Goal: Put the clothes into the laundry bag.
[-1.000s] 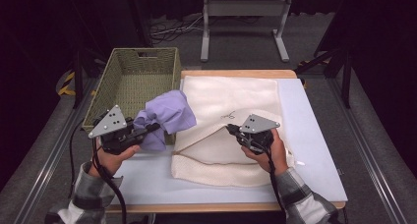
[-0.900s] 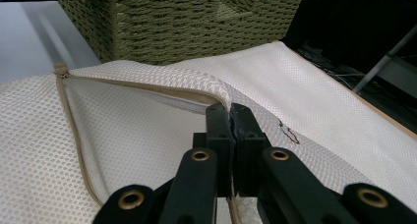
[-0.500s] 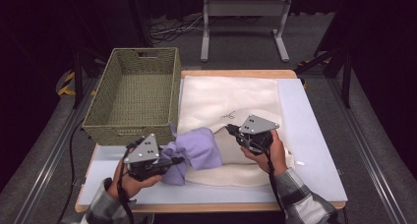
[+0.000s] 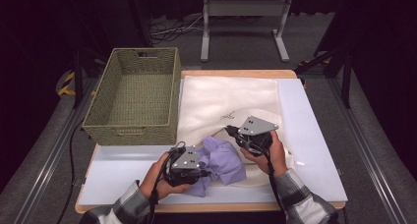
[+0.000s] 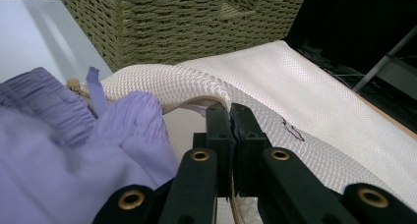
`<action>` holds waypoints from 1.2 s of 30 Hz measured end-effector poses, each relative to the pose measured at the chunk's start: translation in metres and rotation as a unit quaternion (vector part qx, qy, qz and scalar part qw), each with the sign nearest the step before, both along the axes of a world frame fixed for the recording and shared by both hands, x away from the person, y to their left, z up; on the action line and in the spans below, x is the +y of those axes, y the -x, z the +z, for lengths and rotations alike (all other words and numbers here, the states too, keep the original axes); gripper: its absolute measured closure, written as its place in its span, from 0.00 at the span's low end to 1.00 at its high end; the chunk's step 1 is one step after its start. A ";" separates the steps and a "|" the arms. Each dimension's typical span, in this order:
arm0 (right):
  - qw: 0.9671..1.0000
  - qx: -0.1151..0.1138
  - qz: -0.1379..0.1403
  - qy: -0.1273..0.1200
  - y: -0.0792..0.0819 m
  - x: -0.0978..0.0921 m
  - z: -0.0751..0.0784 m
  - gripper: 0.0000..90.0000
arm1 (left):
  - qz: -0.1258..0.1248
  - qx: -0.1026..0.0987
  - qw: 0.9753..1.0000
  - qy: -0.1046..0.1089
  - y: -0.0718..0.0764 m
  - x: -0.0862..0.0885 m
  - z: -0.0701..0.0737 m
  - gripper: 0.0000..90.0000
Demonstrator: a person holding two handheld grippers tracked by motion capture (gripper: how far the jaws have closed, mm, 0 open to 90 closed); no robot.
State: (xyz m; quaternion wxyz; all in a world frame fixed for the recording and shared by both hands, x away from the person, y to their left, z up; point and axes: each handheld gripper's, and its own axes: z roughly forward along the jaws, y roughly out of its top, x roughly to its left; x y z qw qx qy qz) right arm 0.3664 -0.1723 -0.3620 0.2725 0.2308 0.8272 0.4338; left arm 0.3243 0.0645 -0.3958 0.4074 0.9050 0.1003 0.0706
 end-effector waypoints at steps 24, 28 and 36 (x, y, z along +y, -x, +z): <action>1.000 -0.006 0.013 0.004 0.009 0.003 0.005 0.98 | 0.135 -0.010 0.991 0.003 -0.056 -0.046 -0.018 0.83; 1.000 -0.003 0.015 0.008 0.009 0.004 0.003 0.98 | 0.157 -0.006 0.988 -0.002 -0.065 -0.047 -0.024 0.82; 1.000 0.012 0.022 0.013 0.011 0.002 -0.003 0.98 | 0.162 -0.004 0.987 -0.012 -0.070 -0.052 -0.028 0.81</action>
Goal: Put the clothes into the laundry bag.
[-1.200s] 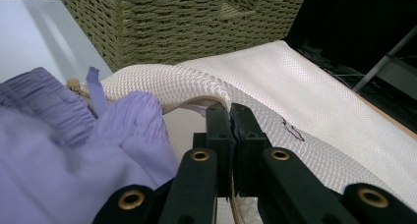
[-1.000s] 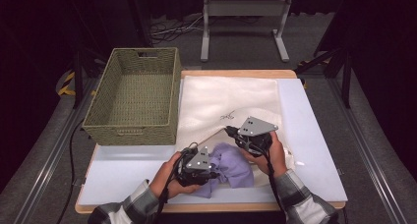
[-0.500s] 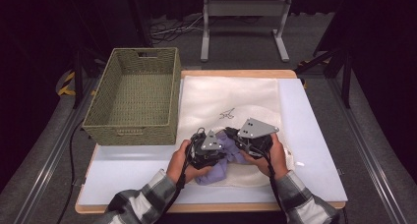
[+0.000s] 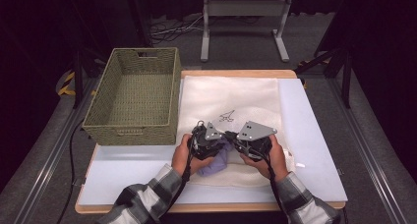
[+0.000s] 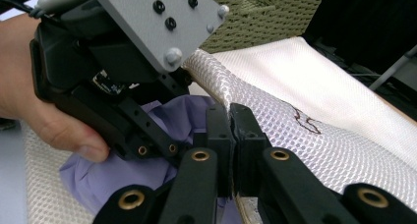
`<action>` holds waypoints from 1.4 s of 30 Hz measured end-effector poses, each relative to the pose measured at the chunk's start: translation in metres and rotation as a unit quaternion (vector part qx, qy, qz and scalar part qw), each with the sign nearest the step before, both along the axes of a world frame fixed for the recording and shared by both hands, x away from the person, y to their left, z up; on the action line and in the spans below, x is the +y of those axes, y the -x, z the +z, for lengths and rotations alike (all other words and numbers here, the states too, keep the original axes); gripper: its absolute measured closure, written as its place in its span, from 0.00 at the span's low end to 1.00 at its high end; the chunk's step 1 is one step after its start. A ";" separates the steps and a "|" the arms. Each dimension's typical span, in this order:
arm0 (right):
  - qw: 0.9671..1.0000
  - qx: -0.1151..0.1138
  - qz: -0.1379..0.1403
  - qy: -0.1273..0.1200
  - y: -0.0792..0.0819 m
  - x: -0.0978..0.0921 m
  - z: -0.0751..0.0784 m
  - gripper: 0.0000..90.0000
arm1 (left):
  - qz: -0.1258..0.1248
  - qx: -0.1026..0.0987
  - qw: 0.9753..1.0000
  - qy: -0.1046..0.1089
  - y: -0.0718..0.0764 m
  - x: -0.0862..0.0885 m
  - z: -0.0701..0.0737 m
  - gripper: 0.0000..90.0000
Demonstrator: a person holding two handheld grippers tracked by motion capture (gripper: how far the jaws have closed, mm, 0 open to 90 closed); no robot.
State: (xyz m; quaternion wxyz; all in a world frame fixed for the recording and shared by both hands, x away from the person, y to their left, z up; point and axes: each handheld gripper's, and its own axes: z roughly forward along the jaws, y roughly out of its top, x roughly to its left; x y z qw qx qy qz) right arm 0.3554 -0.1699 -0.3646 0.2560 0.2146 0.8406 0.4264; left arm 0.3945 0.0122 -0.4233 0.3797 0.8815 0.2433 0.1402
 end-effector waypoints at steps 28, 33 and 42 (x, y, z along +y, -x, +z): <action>1.000 0.005 -0.003 0.011 0.002 -0.004 -0.005 0.98 | -0.017 -0.004 1.000 0.008 0.002 -0.009 0.001 0.65; 1.000 0.010 -0.007 0.006 0.000 -0.008 -0.005 0.98 | -0.060 -0.016 0.998 -0.020 0.019 -0.007 0.005 0.36; 1.000 0.006 -0.011 0.008 -0.001 -0.009 -0.004 0.98 | -0.069 -0.010 0.998 0.011 0.029 0.015 0.021 0.23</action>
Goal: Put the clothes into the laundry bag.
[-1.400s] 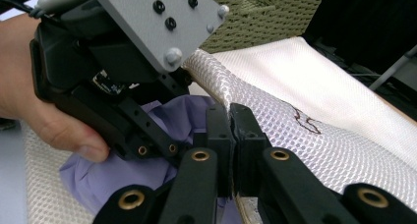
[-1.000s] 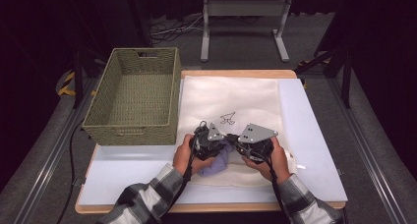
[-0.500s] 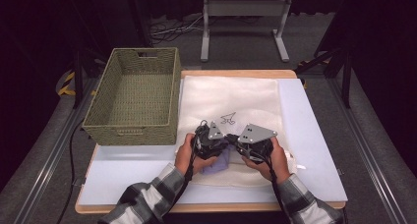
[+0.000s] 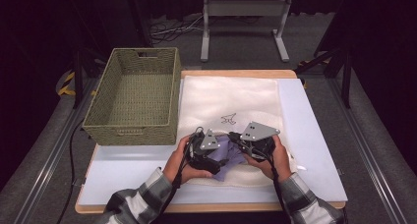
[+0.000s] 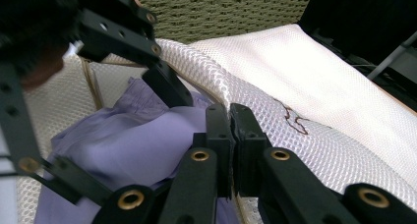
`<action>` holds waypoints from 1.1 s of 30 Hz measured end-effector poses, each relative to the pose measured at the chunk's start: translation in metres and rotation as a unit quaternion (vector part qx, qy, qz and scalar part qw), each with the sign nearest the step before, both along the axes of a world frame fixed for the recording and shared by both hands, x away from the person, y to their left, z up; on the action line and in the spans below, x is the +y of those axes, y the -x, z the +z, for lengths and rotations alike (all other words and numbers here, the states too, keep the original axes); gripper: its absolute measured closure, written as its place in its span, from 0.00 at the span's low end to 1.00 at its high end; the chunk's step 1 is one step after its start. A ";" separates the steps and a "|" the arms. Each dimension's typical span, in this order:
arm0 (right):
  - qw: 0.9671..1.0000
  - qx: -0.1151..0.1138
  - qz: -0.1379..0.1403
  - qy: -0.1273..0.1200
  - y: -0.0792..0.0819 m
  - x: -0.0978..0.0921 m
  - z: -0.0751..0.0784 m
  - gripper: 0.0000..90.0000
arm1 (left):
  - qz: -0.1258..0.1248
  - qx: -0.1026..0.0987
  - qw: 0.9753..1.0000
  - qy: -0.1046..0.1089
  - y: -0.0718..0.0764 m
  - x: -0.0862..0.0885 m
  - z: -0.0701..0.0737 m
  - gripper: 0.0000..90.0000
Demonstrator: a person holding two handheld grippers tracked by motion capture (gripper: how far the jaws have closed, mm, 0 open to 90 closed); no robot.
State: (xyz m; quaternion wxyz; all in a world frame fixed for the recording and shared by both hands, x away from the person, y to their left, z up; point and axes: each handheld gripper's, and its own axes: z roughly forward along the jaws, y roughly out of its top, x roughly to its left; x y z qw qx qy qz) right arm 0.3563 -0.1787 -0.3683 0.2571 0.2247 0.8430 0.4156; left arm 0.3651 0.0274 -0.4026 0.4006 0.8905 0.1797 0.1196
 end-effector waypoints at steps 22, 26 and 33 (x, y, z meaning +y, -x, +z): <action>1.000 -0.001 0.008 0.009 0.001 0.003 0.001 0.98 | -0.048 0.024 0.997 -0.062 0.027 0.018 -0.017 0.58; 1.000 0.003 0.011 0.014 0.002 0.003 -0.001 0.98 | -0.050 0.023 0.995 -0.080 0.021 0.011 -0.027 0.69; 0.999 0.012 0.017 0.026 0.004 0.005 -0.004 0.98 | -0.043 0.016 0.996 -0.083 0.013 0.004 -0.031 0.85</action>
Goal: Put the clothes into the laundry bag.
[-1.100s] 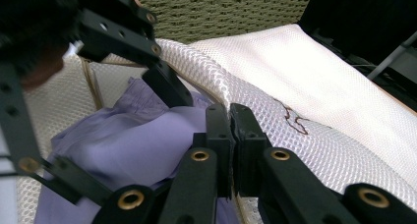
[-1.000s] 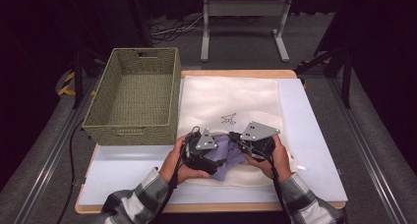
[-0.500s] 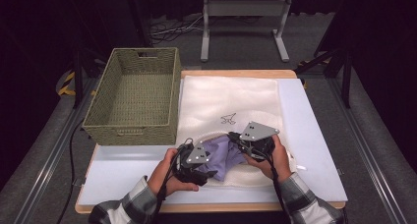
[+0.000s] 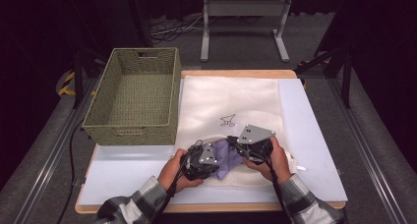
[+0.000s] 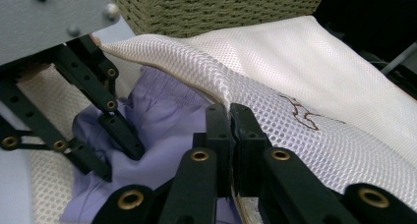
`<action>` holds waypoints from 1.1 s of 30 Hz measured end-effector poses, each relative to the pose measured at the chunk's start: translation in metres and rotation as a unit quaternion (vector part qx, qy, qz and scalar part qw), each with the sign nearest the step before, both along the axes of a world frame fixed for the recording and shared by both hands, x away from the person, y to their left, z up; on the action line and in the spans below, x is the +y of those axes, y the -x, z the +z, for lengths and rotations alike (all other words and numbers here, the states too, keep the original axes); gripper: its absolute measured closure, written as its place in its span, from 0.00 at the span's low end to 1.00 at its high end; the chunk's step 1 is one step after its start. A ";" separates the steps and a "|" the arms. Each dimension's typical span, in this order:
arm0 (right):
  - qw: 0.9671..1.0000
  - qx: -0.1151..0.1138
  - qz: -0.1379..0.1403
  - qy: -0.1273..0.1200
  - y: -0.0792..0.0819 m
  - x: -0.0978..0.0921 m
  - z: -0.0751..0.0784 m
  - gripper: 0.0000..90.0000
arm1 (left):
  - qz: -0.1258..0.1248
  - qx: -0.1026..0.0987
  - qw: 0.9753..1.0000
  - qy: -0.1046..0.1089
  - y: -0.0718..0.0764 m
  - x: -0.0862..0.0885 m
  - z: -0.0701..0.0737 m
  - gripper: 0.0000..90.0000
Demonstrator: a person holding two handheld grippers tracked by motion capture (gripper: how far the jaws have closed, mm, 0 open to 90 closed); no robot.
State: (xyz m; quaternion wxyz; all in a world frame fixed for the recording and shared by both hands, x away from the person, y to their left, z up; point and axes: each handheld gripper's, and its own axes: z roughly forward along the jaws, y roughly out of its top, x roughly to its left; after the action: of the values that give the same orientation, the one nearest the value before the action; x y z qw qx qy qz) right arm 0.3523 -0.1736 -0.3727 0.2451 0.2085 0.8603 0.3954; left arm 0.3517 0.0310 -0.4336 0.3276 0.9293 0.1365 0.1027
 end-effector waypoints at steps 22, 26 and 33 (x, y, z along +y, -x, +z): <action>0.999 0.026 0.010 0.021 0.005 -0.001 -0.012 0.97 | 0.101 -0.033 0.994 0.041 -0.025 -0.025 -0.008 0.93; 0.999 0.025 0.011 0.023 0.005 0.000 -0.014 0.98 | 0.113 -0.032 0.992 0.049 -0.030 -0.027 -0.008 0.93; 0.999 0.031 0.013 0.028 0.003 0.001 -0.017 0.97 | 0.124 -0.035 0.990 0.055 -0.037 -0.031 -0.008 0.93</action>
State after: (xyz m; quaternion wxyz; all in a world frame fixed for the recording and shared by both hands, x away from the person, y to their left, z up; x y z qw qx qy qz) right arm 0.3493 -0.1728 -0.3902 0.2195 0.2027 0.8808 0.3674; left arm 0.3886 0.0001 -0.4415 0.3674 0.8817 0.2443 0.1670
